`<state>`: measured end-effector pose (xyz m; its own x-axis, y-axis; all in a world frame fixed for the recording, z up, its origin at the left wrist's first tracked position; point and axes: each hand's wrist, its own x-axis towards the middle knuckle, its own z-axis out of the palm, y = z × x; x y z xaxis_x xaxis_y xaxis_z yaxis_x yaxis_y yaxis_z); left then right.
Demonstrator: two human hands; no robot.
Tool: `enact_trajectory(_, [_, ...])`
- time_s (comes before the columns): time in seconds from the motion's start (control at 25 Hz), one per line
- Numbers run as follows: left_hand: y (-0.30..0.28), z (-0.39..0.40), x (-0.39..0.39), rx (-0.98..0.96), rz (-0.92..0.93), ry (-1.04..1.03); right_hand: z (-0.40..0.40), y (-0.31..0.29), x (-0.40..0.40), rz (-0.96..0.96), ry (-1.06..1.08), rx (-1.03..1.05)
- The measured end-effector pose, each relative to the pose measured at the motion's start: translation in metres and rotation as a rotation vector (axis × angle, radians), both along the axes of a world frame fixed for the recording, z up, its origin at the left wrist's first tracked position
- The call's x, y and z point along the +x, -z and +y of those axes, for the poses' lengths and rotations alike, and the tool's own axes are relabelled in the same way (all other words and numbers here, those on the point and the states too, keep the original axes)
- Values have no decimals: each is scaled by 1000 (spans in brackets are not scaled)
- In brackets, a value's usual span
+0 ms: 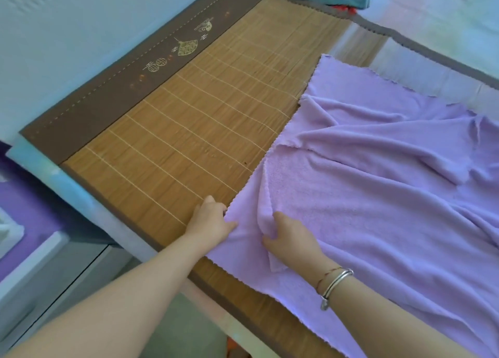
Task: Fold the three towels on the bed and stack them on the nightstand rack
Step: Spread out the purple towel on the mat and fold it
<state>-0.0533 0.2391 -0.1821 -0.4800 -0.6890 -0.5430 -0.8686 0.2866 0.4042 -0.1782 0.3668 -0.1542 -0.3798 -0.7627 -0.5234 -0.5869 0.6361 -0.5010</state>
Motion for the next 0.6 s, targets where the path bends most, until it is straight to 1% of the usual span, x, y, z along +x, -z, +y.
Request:
enact_trajectory(0.04, [-1, 1, 6, 22, 23, -47, -1, -5, 5, -63, 18, -31])
enact_trajectory(0.12, [-4, 0, 19, 68, 65, -150, -7, -17, 18, -247, 81, -125])
enact_trajectory(0.2, [-7, 0, 36, 71, 57, -202, -19, -25, 32, -395, 138, -157])
enact_trajectory(0.28, [-7, 5, 56, 48, 48, -291, -29, -21, 41, -464, 190, -106])
enact_trajectory(0.32, [-7, 8, 67, 37, 75, -358, -32, -17, 45, -471, 192, -66])
enact_trajectory(0.4, [-5, 15, 82, -17, 209, -431, -32, -6, 53, -542, 193, -20])
enact_trajectory(0.48, [-4, 24, 88, -43, 332, -434, -30, 1, 61, -693, 201, 10])
enact_trajectory(0.52, [-5, 30, 88, -6, 358, -448, -26, 3, 64, -753, 193, 18])
enact_trajectory(0.56, [-5, 37, 86, 50, 352, -464, -22, 4, 67, -764, 187, -2])
enact_trajectory(0.6, [-5, 43, 84, 103, 325, -479, -16, 6, 69, -733, 197, -50])
